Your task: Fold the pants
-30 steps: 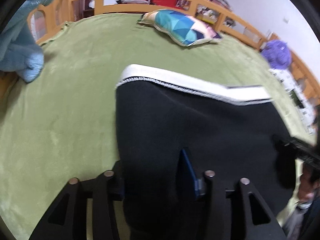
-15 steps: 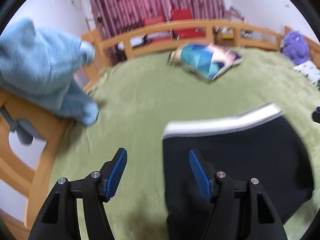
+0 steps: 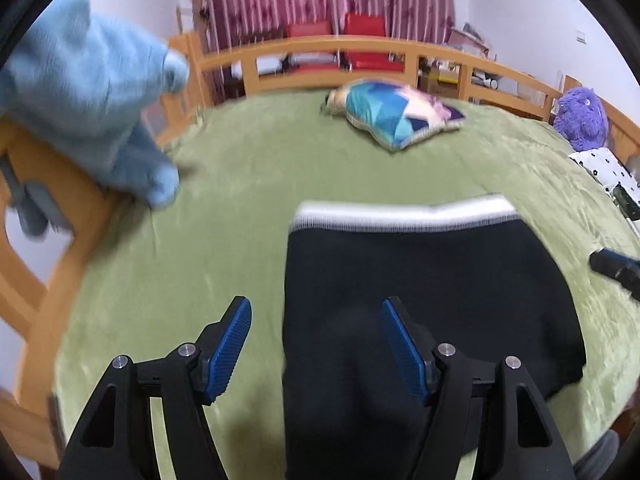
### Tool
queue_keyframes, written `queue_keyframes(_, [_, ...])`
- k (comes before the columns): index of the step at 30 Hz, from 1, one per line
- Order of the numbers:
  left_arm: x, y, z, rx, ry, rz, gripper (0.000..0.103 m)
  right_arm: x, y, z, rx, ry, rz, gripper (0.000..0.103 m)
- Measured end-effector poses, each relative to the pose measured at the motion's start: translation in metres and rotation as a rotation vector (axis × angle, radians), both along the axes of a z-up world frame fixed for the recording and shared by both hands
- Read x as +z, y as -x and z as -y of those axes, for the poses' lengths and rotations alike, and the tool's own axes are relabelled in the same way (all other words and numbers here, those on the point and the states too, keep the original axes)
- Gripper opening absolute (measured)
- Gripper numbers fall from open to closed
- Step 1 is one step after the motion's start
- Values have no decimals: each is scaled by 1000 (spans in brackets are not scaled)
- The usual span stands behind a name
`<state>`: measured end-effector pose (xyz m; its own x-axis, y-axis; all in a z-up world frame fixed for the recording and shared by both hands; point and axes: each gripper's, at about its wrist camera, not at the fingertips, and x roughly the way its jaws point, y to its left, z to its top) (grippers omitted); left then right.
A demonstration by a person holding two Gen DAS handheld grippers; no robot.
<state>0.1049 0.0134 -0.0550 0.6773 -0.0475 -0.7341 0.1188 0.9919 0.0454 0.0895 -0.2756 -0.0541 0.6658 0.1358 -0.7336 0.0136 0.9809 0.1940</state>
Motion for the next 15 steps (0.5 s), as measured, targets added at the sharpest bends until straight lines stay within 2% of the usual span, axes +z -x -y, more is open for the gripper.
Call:
queue_keyframes(4, [-35, 20, -15, 10, 66, -66, 68, -41, 17, -21, 49, 15, -35, 48])
queue_keyframes(6, [-54, 29, -16, -2, 69, -112, 68, -62, 23, -27, 77, 24, -76, 48])
queue_keyframes(9, [-87, 41, -13, -22, 70, -188, 68, -93, 34, -35, 99, 73, -109, 48])
queue_keyframes(10, [-99, 47, -11, -33, 84, -209, 69, -105, 36, -39, 107, 118, -135, 48])
queue_keyframes(12, [-104, 53, -8, -32, 93, -208, 72, -114, 41, -46, 110, 174, -131, 48])
queue_keyframes(13, [-101, 52, -6, -47, 72, -205, 72, -114, 44, -49, 111, 193, -124, 48])
queue_keyframes(15, [-92, 49, -8, -62, 84, -215, 71, -109, 45, -53, 142, 230, -132, 46])
